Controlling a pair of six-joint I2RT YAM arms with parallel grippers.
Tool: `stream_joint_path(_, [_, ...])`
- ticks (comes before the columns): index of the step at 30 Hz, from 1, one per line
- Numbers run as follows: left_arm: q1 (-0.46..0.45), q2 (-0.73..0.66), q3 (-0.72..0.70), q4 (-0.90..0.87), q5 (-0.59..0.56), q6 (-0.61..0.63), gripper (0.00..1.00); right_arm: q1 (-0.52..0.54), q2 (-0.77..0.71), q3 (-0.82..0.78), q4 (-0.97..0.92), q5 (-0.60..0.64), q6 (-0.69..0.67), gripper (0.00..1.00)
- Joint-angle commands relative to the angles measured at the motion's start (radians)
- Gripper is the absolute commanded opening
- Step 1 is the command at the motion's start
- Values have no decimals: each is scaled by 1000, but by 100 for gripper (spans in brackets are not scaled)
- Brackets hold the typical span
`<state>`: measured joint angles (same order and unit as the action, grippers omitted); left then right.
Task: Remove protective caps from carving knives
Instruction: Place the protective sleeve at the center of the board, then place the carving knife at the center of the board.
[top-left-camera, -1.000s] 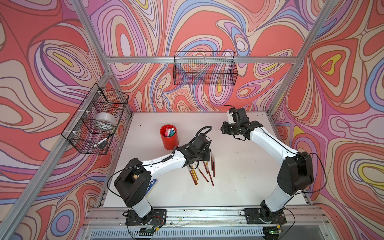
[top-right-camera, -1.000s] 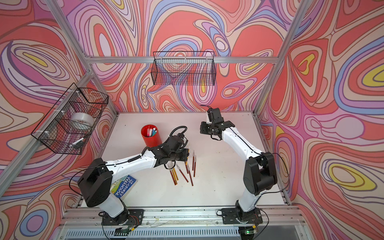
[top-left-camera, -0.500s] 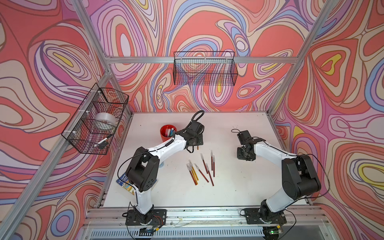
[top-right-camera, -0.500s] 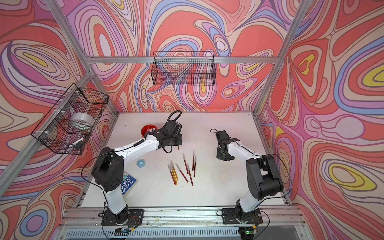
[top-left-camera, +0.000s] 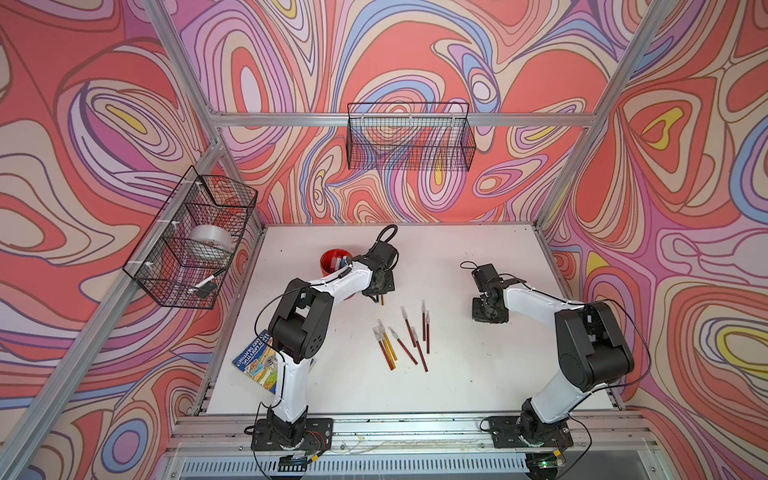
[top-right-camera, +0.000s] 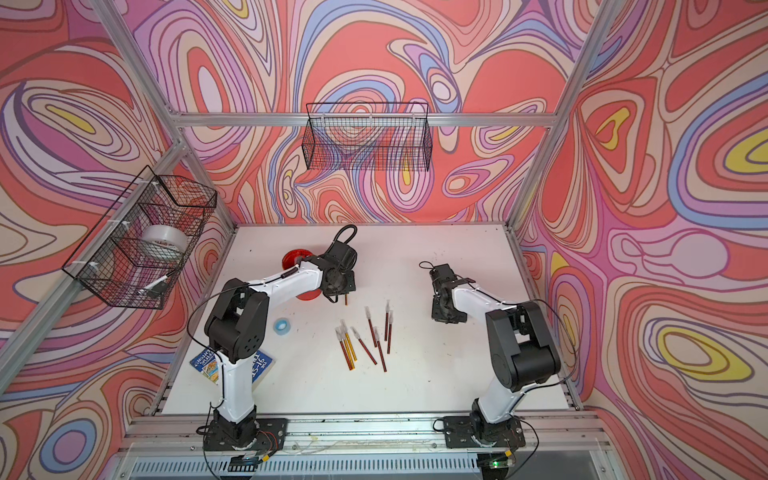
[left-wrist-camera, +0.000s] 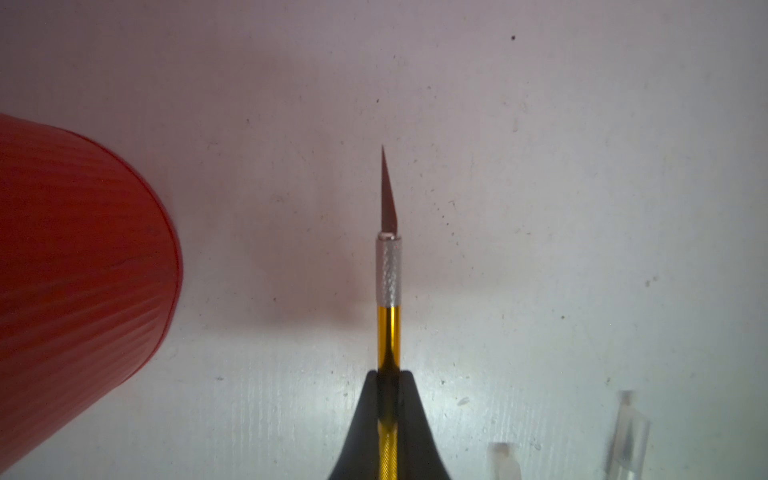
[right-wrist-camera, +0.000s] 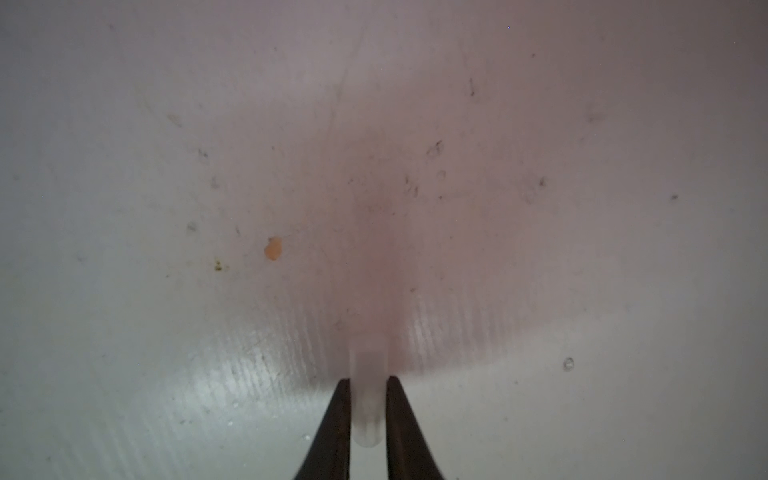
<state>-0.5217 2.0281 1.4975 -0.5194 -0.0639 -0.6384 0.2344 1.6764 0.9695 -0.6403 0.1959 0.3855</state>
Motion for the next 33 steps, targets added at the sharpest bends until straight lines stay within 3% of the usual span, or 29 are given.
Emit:
stream_joint_path(1, [17, 27, 27, -45, -4, -17, 0, -4, 12, 4, 8, -5, 16, 23])
stream_joint_path(5, [29, 39, 29, -39, -4, -17, 0, -5, 25, 9, 2, -12, 16, 31])
stream_joint_path(21, [44, 141, 136, -93, -50, 38, 1, -7, -8, 5, 9, -24, 30, 40])
stream_joint_path(24, [49, 159, 147, -99, -46, 36, 10, -7, -17, 8, 5, -24, 30, 42])
stream_joint_path(33, [57, 187, 165, -116, -48, 27, 23, -7, -66, 1, 4, -39, 36, 43])
